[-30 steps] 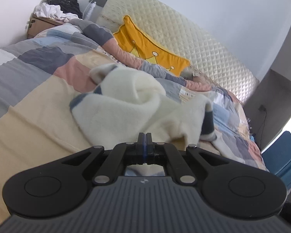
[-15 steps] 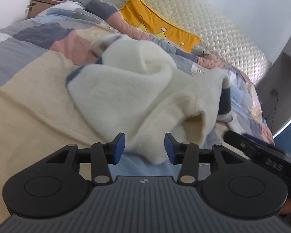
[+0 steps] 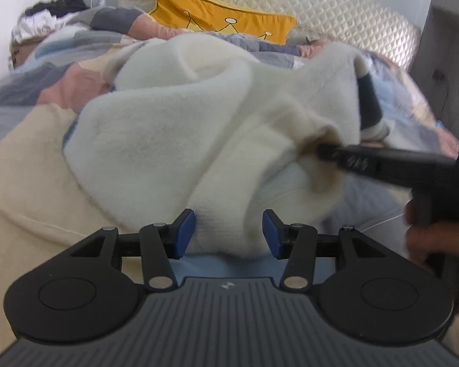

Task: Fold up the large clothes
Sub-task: 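Close the left tool on the sweater while the right tool grasps it too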

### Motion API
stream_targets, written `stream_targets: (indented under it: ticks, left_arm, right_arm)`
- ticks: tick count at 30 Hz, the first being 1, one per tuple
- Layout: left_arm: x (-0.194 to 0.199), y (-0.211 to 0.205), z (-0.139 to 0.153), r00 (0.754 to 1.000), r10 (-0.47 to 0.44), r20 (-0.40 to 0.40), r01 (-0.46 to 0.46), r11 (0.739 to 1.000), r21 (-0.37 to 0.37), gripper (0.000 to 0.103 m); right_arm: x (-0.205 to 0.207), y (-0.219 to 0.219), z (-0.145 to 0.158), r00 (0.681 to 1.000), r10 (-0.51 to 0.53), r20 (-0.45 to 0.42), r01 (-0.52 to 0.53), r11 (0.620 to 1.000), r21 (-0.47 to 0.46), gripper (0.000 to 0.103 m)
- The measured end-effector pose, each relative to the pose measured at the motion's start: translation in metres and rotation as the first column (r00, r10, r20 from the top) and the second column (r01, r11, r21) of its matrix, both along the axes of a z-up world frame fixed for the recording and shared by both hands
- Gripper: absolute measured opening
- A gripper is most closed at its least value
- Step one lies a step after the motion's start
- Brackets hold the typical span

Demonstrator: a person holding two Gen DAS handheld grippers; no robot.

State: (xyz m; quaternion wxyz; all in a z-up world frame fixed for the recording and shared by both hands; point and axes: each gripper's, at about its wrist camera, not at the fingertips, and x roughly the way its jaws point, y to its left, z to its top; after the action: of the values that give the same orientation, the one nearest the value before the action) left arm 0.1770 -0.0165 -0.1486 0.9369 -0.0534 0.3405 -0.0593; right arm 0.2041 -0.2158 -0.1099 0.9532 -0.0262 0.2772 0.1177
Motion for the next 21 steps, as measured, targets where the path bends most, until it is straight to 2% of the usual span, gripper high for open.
stream_targets:
  ticks: [2,3,5,6,7,12,15,18,21]
  left_arm:
    - [0.003,-0.002,-0.002,1.000,0.013,0.010,-0.014,0.999,0.048,0.054]
    - [0.005,-0.003,-0.003,1.000,0.025,0.010,-0.026,0.997,0.071,0.050]
    - [0.009,0.000,-0.004,0.999,0.049,0.004,-0.050,0.997,0.067,0.037]
    - [0.010,0.005,-0.003,0.998,0.070,-0.001,-0.069,0.996,0.052,0.026]
    - [0.012,0.011,0.000,0.996,0.087,-0.003,-0.087,0.996,0.029,0.022]
    - [-0.001,0.034,0.029,0.986,0.158,0.058,-0.152,0.984,-0.096,0.018]
    - [-0.022,0.041,0.053,0.980,0.160,0.121,-0.146,0.982,-0.118,0.018]
    - [-0.042,0.047,0.070,0.973,0.165,0.162,-0.146,0.982,-0.122,0.017]
    - [-0.065,0.054,0.083,0.973,0.160,0.164,-0.135,0.979,-0.153,0.005]
  right_arm:
    - [0.001,-0.007,0.000,0.999,-0.035,0.004,0.035,0.999,0.037,0.015]
    - [0.001,-0.008,0.002,0.999,-0.045,0.011,0.044,0.998,0.052,0.012]
    - [-0.002,-0.007,0.005,0.998,-0.058,0.034,0.056,0.997,0.056,0.011]
    - [-0.004,-0.007,0.006,0.997,-0.064,0.044,0.061,0.996,0.060,0.010]
    - [-0.007,-0.006,0.009,0.996,-0.067,0.051,0.063,0.995,0.072,0.010]
    - [-0.032,-0.003,0.028,0.991,-0.078,0.109,0.071,0.995,0.063,0.009]
    - [-0.054,-0.008,0.042,0.990,-0.080,0.119,0.073,0.996,0.056,0.008]
    - [-0.074,-0.017,0.053,0.993,-0.079,0.091,0.070,0.992,0.102,0.007]
    - [-0.097,-0.021,0.060,0.995,-0.075,0.066,0.068,0.992,0.110,0.006]
